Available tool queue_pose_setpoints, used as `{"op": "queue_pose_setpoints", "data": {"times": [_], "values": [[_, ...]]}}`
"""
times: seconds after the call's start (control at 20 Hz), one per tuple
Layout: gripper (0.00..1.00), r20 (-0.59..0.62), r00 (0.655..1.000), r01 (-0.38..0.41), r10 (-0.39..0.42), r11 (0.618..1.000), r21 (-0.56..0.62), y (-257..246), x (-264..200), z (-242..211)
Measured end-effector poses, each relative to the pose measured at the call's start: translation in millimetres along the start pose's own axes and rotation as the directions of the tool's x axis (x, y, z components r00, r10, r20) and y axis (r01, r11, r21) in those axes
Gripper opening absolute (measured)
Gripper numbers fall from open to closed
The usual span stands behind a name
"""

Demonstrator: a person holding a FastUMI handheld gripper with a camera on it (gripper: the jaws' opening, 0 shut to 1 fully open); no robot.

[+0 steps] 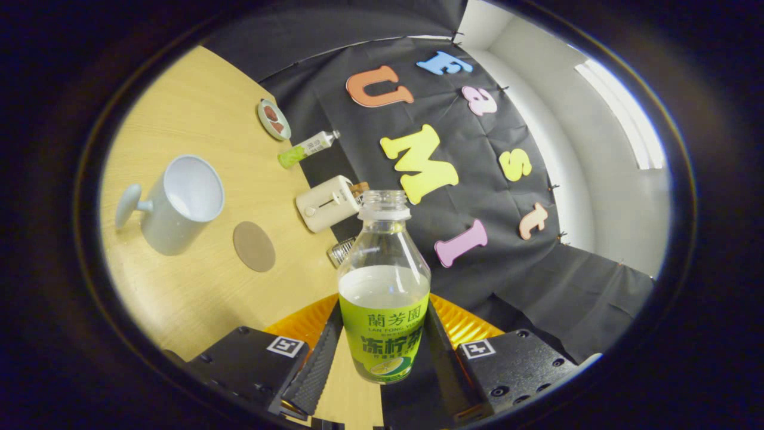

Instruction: Take the bottle from table, then pour the juice into the cup, finally place the bottle on the coaster

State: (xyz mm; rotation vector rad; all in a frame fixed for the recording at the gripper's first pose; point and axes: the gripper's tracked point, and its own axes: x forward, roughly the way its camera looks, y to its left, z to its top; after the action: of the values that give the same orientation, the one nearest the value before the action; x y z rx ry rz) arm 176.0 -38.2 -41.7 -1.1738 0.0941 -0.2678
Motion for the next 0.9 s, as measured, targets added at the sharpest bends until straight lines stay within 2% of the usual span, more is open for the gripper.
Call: {"op": "queue_pose_setpoints", "data": {"times": [0.35, 0.7, 0.9], "values": [[0.80, -0.016, 1.000, -0.019, 0.018, 0.998, -0.066, -21, -2, 9], [0.81, 0.026, 0.999, 0.027, -0.021, 0.967, -0.252, -43, -14, 21], [0.80, 0.035, 0.998, 0.059, -0.050, 0.951, -0.303, -51, -17, 27]]}}
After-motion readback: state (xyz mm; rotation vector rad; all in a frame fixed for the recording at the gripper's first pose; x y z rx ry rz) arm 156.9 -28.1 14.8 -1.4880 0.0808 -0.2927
